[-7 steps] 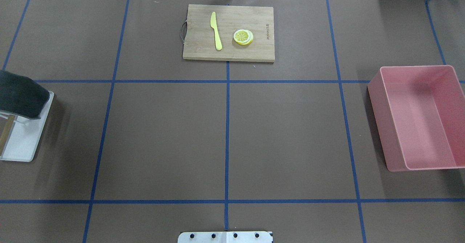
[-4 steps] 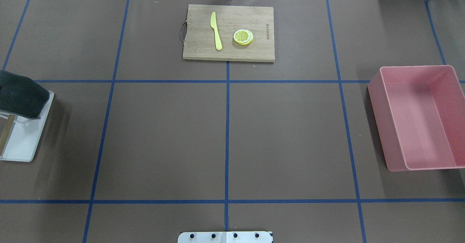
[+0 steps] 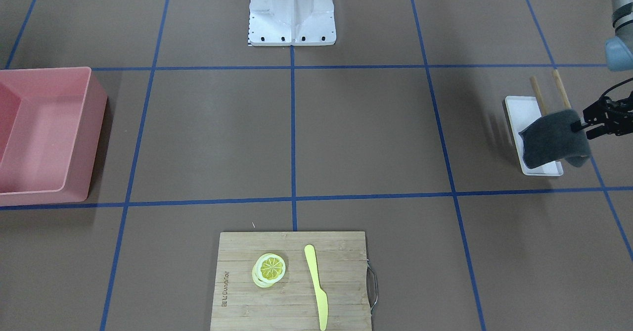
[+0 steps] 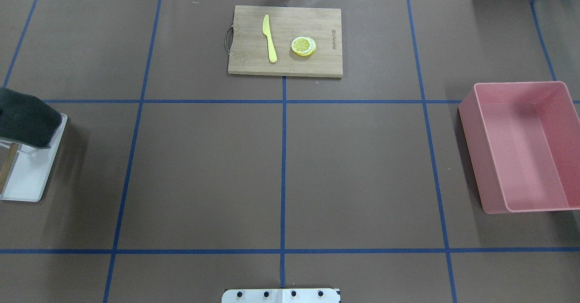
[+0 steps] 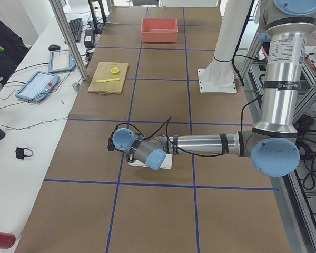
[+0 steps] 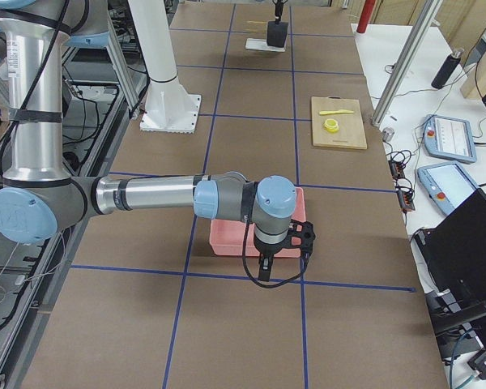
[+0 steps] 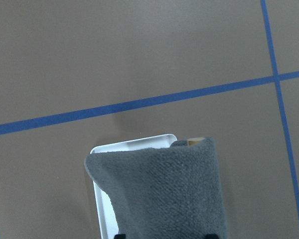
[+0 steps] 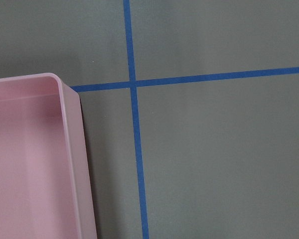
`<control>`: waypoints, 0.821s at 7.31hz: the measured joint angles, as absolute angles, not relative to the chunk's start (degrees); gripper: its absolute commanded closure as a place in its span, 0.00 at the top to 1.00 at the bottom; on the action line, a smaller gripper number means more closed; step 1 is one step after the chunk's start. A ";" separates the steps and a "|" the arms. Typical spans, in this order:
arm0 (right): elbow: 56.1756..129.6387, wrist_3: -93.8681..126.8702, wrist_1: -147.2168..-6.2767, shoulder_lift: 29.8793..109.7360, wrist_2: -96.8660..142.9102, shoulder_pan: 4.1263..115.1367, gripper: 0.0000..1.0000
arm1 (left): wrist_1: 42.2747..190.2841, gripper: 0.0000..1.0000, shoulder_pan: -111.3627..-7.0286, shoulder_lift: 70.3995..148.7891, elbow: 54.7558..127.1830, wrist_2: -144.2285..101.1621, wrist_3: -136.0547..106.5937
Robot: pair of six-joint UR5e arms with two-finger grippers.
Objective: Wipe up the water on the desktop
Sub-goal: 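Lower the left gripper onto the grey towel on the white tray and grasp it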
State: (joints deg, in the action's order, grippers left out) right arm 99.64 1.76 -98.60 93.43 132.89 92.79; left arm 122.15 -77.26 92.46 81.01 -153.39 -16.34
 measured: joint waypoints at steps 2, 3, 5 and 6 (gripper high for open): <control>99.60 1.76 -98.59 93.43 132.82 92.64 1.00 | 122.20 0.30 -77.26 92.46 81.30 -153.52 -16.35; 99.58 1.76 -98.60 93.43 132.78 92.51 1.00 | 122.21 0.21 -77.26 92.46 81.42 -153.58 -16.39; 99.44 1.76 -98.61 93.43 132.78 92.41 1.00 | 122.25 0.00 -77.28 92.55 81.53 -153.65 -16.52; 99.35 1.76 -98.61 93.43 132.74 92.38 1.00 | 122.20 0.00 -77.28 92.56 81.54 -153.69 -16.57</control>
State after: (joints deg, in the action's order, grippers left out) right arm 99.35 1.76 -98.61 93.43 132.74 92.38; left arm 122.20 -77.28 92.56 81.54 -153.69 -16.57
